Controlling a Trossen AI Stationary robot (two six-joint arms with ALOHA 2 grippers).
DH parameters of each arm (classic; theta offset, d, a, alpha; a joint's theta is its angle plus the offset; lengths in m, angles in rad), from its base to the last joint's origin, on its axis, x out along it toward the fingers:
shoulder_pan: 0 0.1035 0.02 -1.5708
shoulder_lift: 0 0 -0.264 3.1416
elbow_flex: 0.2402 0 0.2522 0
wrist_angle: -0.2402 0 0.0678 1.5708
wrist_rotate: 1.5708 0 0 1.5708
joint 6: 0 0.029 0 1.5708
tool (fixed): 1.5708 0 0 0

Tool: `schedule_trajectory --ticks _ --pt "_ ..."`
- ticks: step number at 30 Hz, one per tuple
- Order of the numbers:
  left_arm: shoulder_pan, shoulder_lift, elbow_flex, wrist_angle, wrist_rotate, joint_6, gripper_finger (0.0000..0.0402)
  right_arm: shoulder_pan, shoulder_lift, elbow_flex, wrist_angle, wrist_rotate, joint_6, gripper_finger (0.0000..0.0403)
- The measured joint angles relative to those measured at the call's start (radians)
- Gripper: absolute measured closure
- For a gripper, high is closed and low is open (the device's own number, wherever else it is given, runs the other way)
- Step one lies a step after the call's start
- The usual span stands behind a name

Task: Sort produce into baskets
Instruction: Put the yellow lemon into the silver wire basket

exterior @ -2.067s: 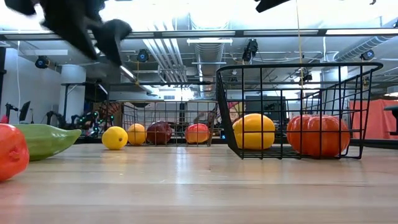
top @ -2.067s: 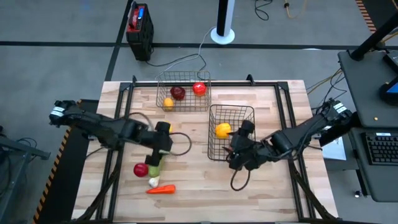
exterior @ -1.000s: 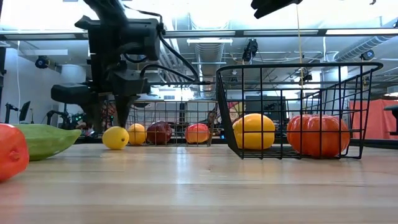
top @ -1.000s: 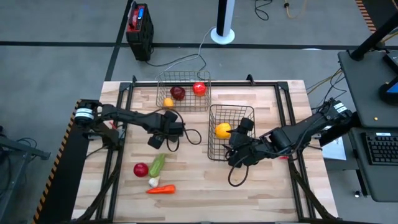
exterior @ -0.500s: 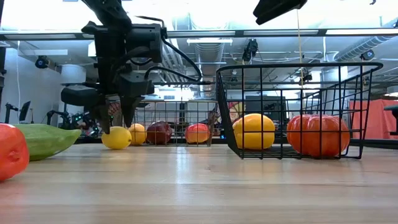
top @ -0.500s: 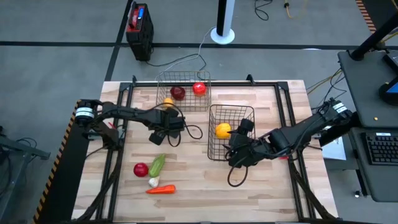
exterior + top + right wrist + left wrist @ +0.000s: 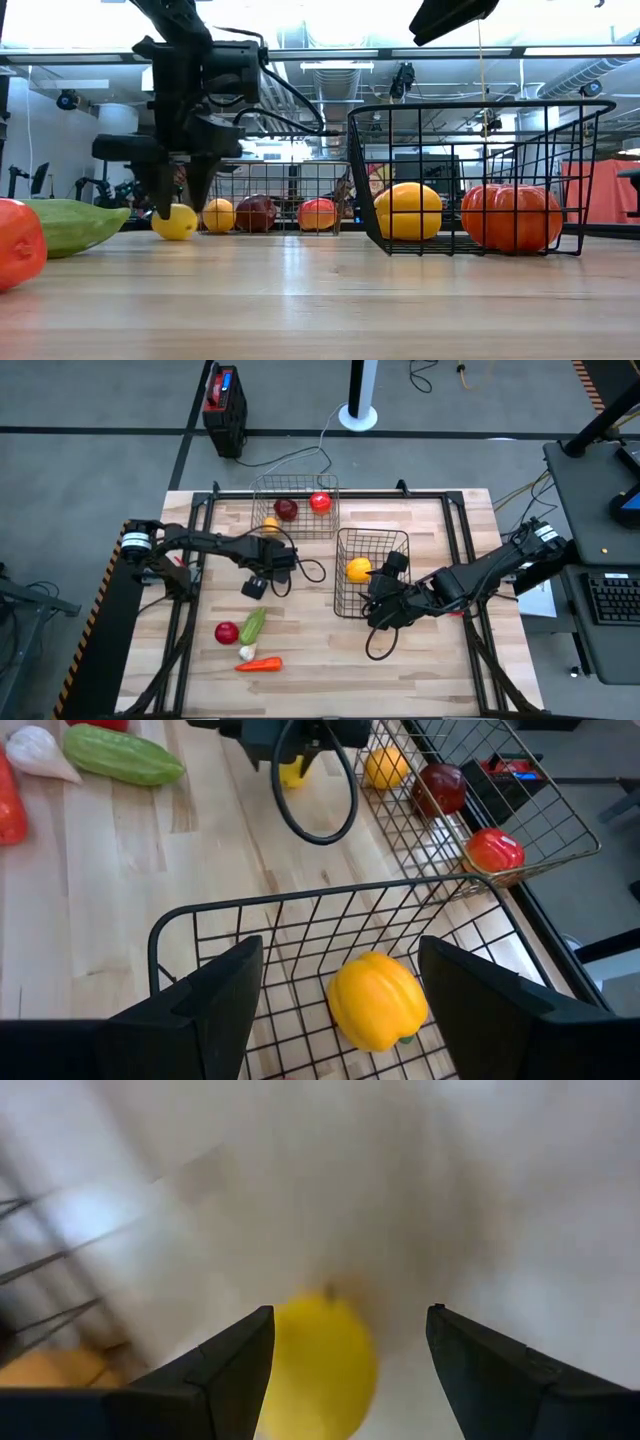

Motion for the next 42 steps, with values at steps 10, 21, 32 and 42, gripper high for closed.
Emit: schedule_trajectory --ticks 10,21,32,42 --pt "-0.015 -0.003 0.006 -0.087 -0.019 -0.034 0.0157 0.0 0.0 0.0 0.0 0.0 0.0 0.0142" --pt "-0.028 -0.136 0.062 -0.267 0.153 -0.415 0.0157 0.0 -0.016 0.004 0.003 -0.051 0.051 0.0142" --pt "-0.12 -0.504 -0.106 -0.087 -0.236 -0.948 0.0158 -0.001 -0.018 0.074 0.01 -0.12 0.139 0.0152" --pt "-0.109 -0.475 -0.127 -0.023 -0.362 -1.707 0.0156 -0.004 -0.018 0.071 0.007 -0.059 -0.018 0.0165"
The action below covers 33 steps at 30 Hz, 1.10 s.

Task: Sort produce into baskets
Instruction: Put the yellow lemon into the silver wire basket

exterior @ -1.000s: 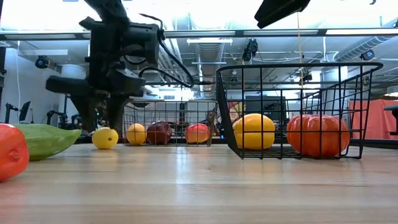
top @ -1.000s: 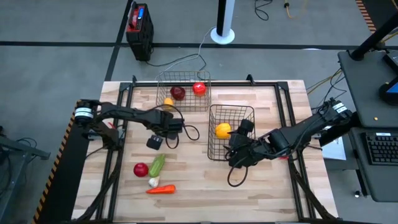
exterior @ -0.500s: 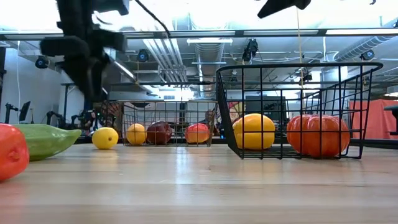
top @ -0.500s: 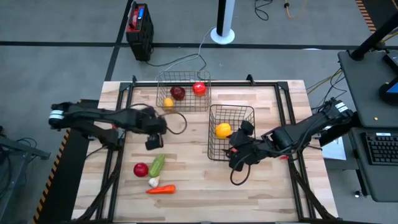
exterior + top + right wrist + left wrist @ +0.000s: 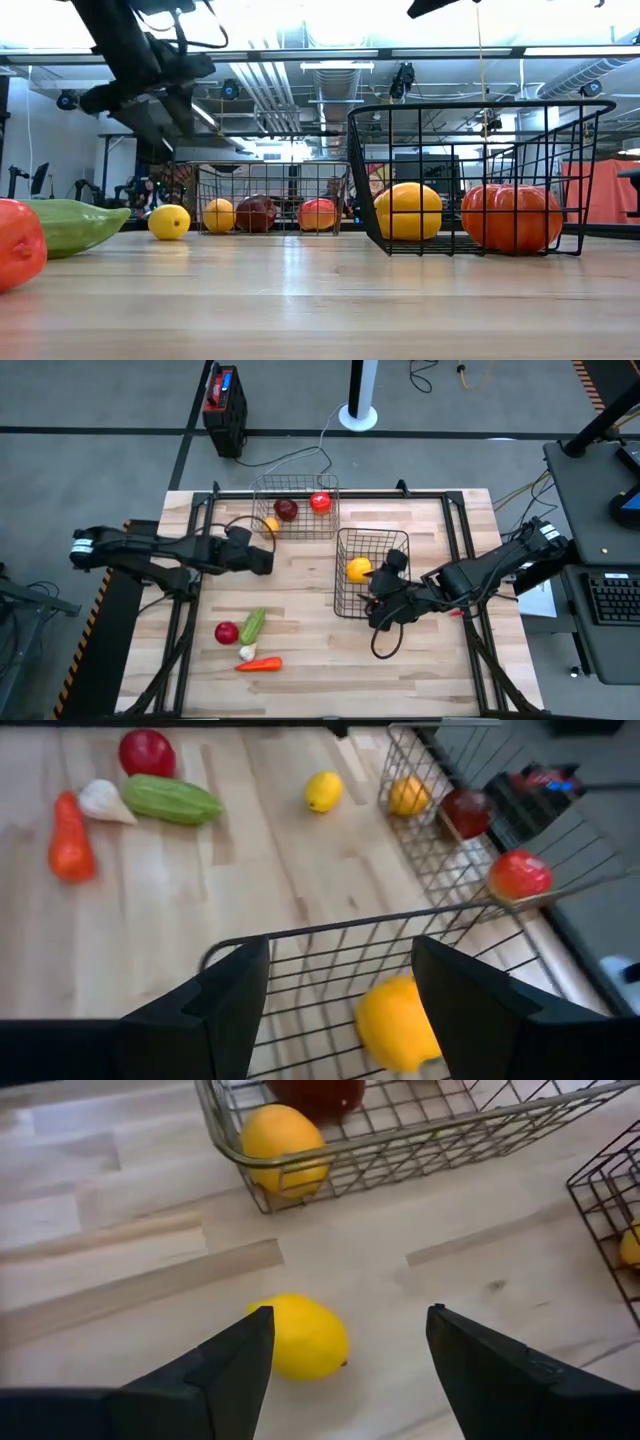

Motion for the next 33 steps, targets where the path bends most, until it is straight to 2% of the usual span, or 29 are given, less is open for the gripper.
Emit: schedule_trajectory --ticks 6,14,20,25,33 --pt "0.002 0.087 0.004 0.006 0.038 -0.084 0.0147 -0.006 0.0 0.0 -0.001 0.022 -0.072 0.0165" --pt "0.0 0.215 0.002 -0.117 0.07 -0.36 0.013 -0.006 -0.001 0.005 -0.001 0.012 -0.107 0.0165" --pt "-0.002 0.312 0.002 -0.085 0.1 -0.499 0.0122 -0.008 -0.031 0.005 -0.014 -0.089 -0.12 0.0165" --pt "-0.002 0.375 0.019 -0.08 0.108 -0.553 0.0118 -0.007 -0.065 0.005 -0.029 -0.173 -0.119 0.0165" --pt "-0.001 0.387 0.064 -0.08 0.094 -0.558 0.0115 -0.007 -0.094 0.005 -0.093 -0.201 -0.126 0.0165"
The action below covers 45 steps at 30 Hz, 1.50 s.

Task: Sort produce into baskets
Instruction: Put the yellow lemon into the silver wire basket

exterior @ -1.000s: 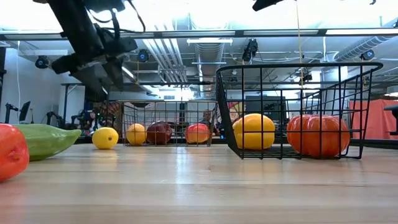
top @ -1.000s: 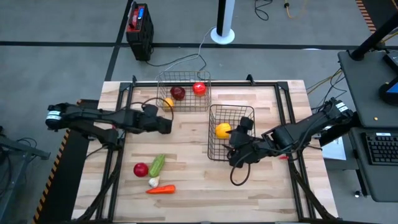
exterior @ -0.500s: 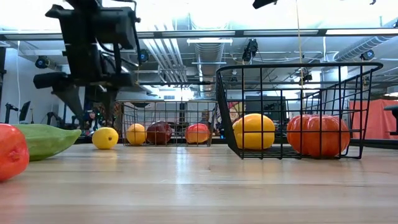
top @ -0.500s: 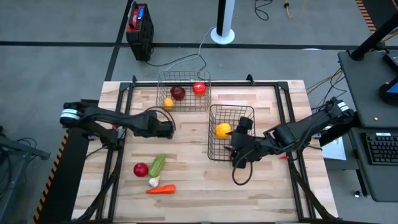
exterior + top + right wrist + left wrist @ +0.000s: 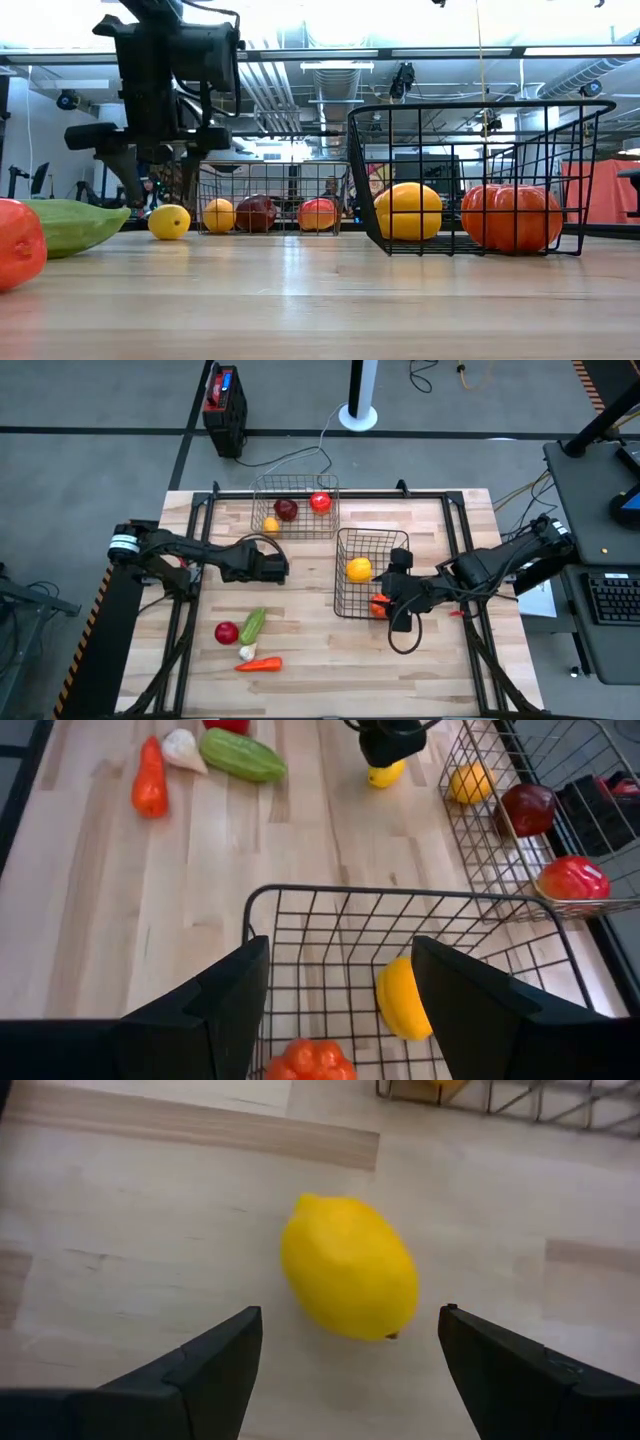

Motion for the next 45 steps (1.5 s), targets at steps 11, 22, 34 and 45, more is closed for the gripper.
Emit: schedule_trajectory --ticks 11,22,34,45 --pt "0.013 0.004 0.012 0.003 -0.02 -0.094 0.0115 0.0 0.0 0.0 -0.038 0.0 -0.078 0.0165" --pt "0.015 0.004 0.012 0.002 -0.034 -0.116 0.0115 0.0 -0.001 0.0 -0.049 0.0 -0.119 0.0165" --pt "0.017 0.004 0.011 0.002 -0.053 -0.131 0.0115 0.0 -0.001 0.0 -0.049 0.0 -0.138 0.0165" --pt "0.017 0.005 0.008 0.001 -0.059 -0.134 0.0115 0.0 -0.002 0.0 -0.049 0.0 -0.139 0.0165"
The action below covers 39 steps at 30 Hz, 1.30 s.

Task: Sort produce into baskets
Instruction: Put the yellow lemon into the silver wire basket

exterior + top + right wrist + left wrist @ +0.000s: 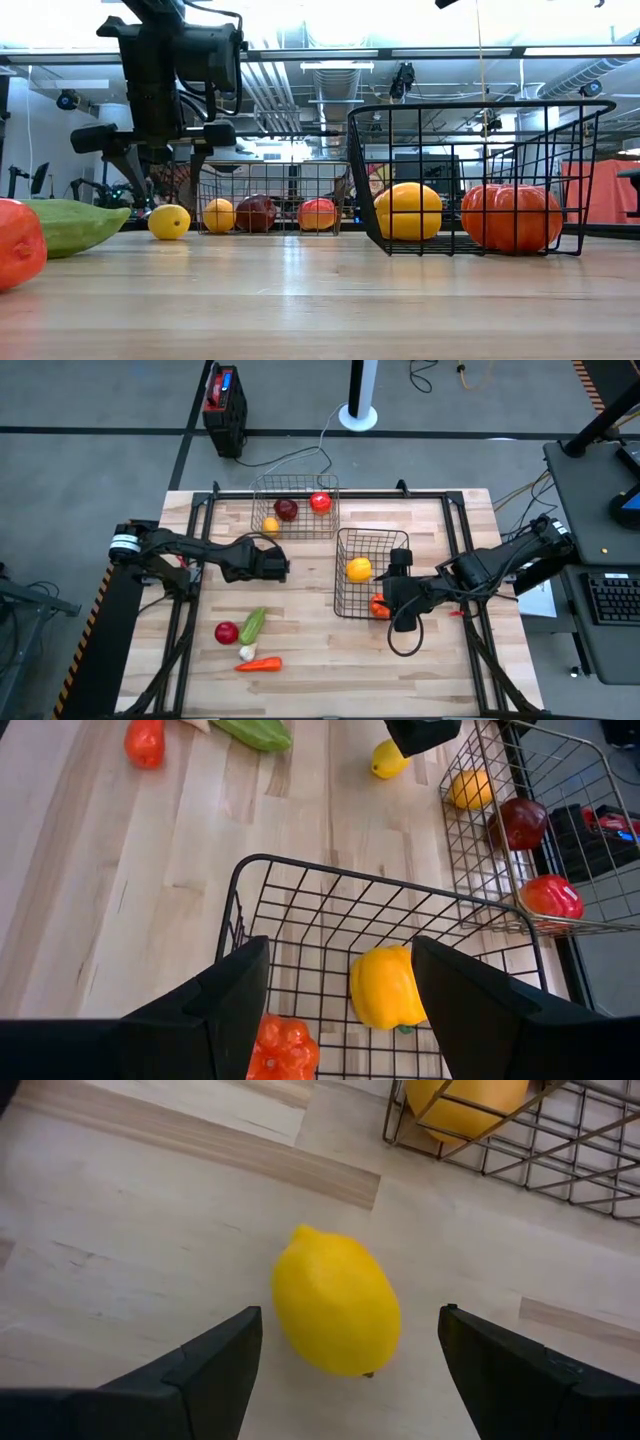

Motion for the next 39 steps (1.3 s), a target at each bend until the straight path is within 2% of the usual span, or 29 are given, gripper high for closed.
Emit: schedule_trajectory --ticks 19,30,39 --pt "0.017 0.138 0.002 0.007 0.032 0.012 0.0118 0.0 0.0 0.0 -0.001 0.0 -0.003 0.0165" --pt "0.035 0.19 0.002 0.025 0.032 0.046 0.0144 0.0 0.0 0.0 -0.001 0.0 0.001 0.0165" --pt "0.034 0.222 0.005 0.025 0.01 0.054 0.0187 0.0 0.0 0.0 -0.001 -0.001 0.001 0.0165"
